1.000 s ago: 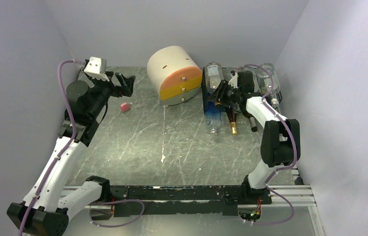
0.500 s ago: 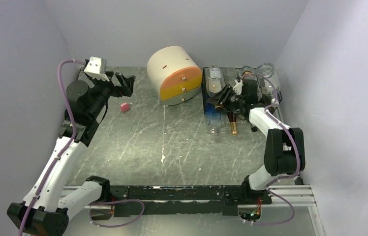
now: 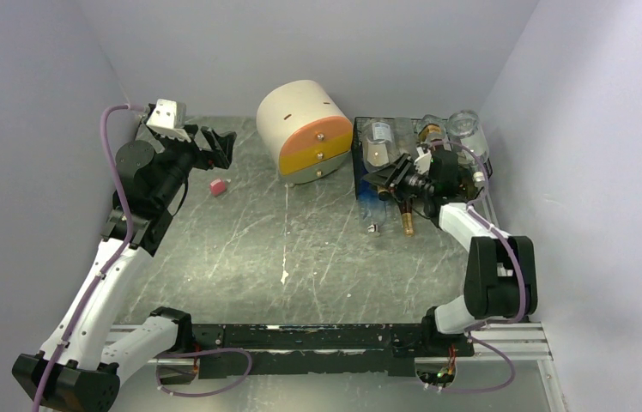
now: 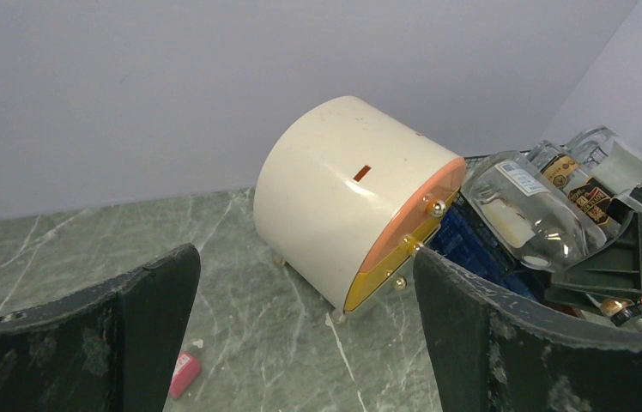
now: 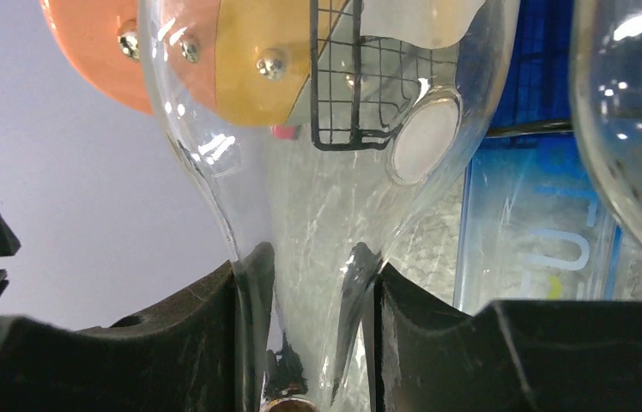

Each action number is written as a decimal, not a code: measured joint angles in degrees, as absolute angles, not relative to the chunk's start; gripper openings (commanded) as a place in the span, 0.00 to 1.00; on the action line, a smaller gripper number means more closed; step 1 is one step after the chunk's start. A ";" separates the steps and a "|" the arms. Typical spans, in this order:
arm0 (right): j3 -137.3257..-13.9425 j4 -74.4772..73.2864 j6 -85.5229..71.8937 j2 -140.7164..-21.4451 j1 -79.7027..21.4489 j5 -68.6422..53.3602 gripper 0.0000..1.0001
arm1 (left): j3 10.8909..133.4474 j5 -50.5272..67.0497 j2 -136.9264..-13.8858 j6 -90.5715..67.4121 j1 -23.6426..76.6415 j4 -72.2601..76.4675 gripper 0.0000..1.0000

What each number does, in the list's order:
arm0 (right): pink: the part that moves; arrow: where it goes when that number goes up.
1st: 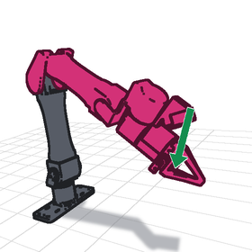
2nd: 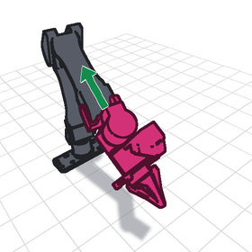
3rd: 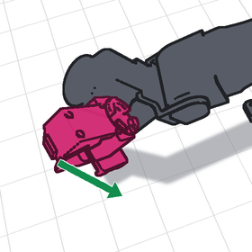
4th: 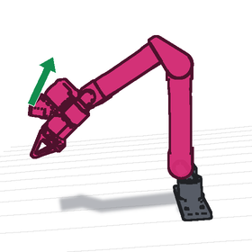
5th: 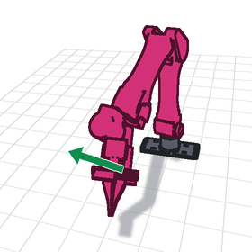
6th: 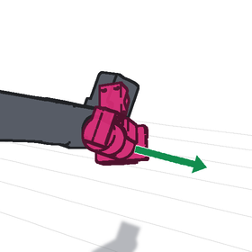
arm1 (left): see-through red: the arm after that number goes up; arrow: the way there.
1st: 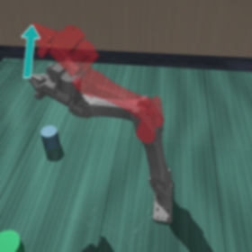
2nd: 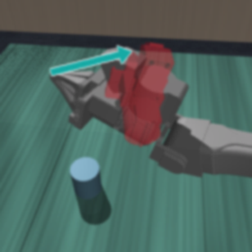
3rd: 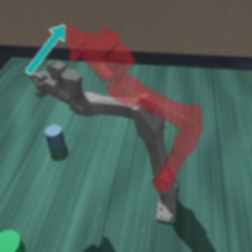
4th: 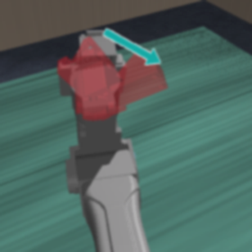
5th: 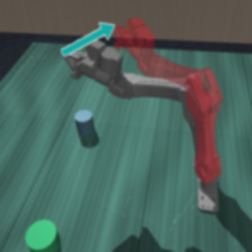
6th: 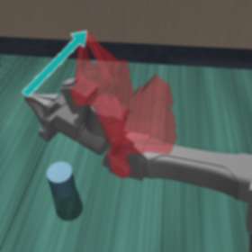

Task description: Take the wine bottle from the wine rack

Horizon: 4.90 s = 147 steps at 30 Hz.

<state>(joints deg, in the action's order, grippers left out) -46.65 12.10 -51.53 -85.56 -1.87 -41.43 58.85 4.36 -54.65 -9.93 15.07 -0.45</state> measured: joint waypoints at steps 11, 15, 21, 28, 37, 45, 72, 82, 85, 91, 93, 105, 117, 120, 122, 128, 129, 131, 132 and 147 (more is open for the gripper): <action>-44.23 14.59 -53.25 -82.46 -0.47 -41.19 0.00 | 58.85 4.36 -54.68 -9.93 15.07 -0.45 0.98; -44.45 12.27 -51.11 -80.40 -0.40 -40.47 0.00 | 58.85 4.60 -54.96 -9.96 15.07 -0.45 0.98; -46.78 6.61 -47.59 -78.04 -0.21 -40.47 0.00 | 58.94 7.51 -56.38 -10.17 15.07 -0.67 0.98; -49.69 -1.80 -42.85 -74.35 -0.10 -42.41 0.00 | 59.57 11.35 -58.85 -10.33 15.07 -2.48 0.98; -52.03 -13.21 -37.08 -69.12 -1.17 -44.66 0.00 | 59.64 11.88 -59.16 -10.52 15.07 -3.03 0.98; -52.66 -20.16 -34.46 -69.08 -10.09 -43.66 0.00 | 61.73 22.13 -63.44 -9.32 15.05 -2.09 0.98; -42.65 -23.11 -29.50 -76.14 -25.91 -45.91 0.05 | 45.45 23.20 -69.23 34.39 53.21 0.01 0.99; -42.61 -21.23 -26.65 -78.67 -26.00 -47.11 0.10 | 45.30 23.55 -72.20 45.12 53.49 -0.14 0.97; -42.63 -21.26 -26.52 -80.01 -26.11 -47.18 0.12 | 45.23 23.70 -74.24 45.45 53.47 0.45 0.97; -42.92 -20.01 -26.61 -81.95 -27.05 -47.35 0.22 | 44.38 24.40 -77.47 45.36 53.52 3.27 0.99; -42.98 -19.55 -26.61 -82.24 -27.49 -47.31 0.29 | 44.38 24.12 -78.43 44.91 53.52 3.66 0.97; -42.96 -16.62 -28.91 -82.46 -27.09 -47.68 0.55 | 46.09 23.33 -82.19 43.92 53.74 4.45 0.86; -45.34 -12.91 -28.88 -78.81 -27.62 -50.48 0.52 | 46.83 21.82 -83.15 42.61 53.69 7.60 0.73; -45.34 -12.88 -29.91 -78.78 -27.44 -49.43 0.49 | 46.68 21.58 -83.02 42.15 53.74 7.62 0.66; -45.34 -12.64 -30.59 -78.76 -27.38 -48.84 0.49 | 46.13 21.32 -82.63 41.71 53.74 8.01 0.63; -46.24 -10.72 -31.20 -77.43 -27.53 -50.00 0.52 | 45.15 20.23 -80.93 41.10 53.74 8.40 0.48; -46.57 -10.31 -31.16 -77.19 -27.57 -50.19 0.53 | 45.12 20.05 -80.68 40.88 53.74 8.40 0.44; -46.89 -10.13 -31.27 -76.88 -27.55 -50.59 0.55 | 45.08 19.70 -80.12 40.05 53.74 8.16 0.35; -46.96 -9.98 -31.31 -76.84 -27.59 -50.89 0.56 | 45.04 19.44 -79.90 40.21 53.74 8.16 0.31; -58.89 -22.85 -25.54 -66.26 -25.56 -31.27 1.00 | 41.25 13.39 -73.30 39.03 53.54 8.45 0.07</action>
<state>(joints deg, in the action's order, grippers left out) -58.89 -22.85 -25.54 -66.26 -25.56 -31.27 41.25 13.39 -73.30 39.03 53.54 8.45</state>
